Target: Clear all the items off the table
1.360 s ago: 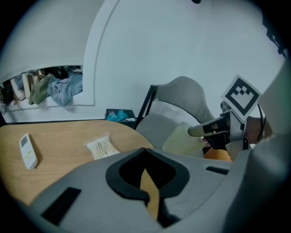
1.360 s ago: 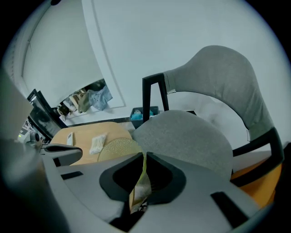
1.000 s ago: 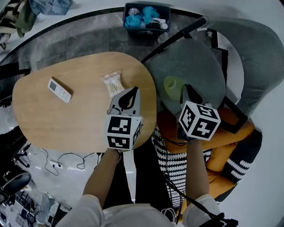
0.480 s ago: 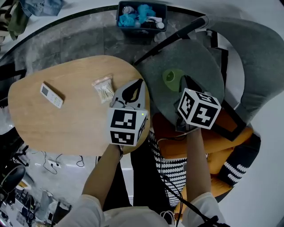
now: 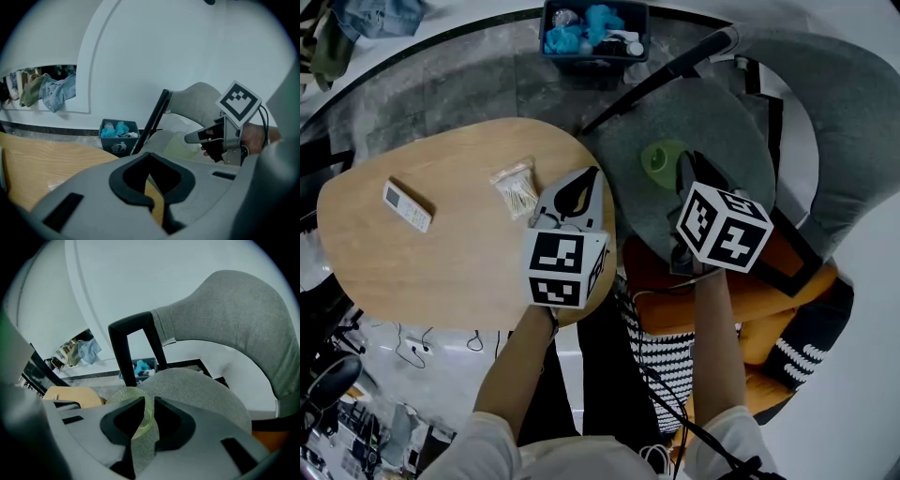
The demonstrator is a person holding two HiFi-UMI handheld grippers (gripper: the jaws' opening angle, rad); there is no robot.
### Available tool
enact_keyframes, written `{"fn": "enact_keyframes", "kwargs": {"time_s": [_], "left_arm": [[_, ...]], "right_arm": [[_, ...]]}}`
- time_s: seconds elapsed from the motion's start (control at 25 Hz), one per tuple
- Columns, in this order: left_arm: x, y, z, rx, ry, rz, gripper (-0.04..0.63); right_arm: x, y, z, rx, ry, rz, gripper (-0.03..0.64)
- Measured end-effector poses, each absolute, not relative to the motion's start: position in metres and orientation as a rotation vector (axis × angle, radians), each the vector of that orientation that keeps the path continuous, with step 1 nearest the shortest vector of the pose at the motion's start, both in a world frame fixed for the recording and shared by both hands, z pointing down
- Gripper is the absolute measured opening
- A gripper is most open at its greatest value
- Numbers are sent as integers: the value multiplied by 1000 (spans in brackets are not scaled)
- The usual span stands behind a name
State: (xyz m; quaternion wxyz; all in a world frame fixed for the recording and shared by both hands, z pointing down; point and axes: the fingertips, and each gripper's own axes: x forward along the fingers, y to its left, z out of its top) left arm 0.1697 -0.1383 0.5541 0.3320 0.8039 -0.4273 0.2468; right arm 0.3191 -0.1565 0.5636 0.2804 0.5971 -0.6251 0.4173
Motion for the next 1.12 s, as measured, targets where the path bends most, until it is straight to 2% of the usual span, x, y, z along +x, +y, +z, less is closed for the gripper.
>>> {"fn": "enact_keyframes", "kwargs": {"time_s": [0.24,0.76,1.12], "left_arm": [[164,-134,552,2088,-1113,648,3],[135,-120,536,2071,-1155,631,3],[88,-96,502,2095,-1189,614,3]], "right_arm": [[318,-155,556,1597,-1662,1106,107],[323,-149,524,1702,-1659,1039,107],[276,-122,479,1746,-1730,949,106]]}}
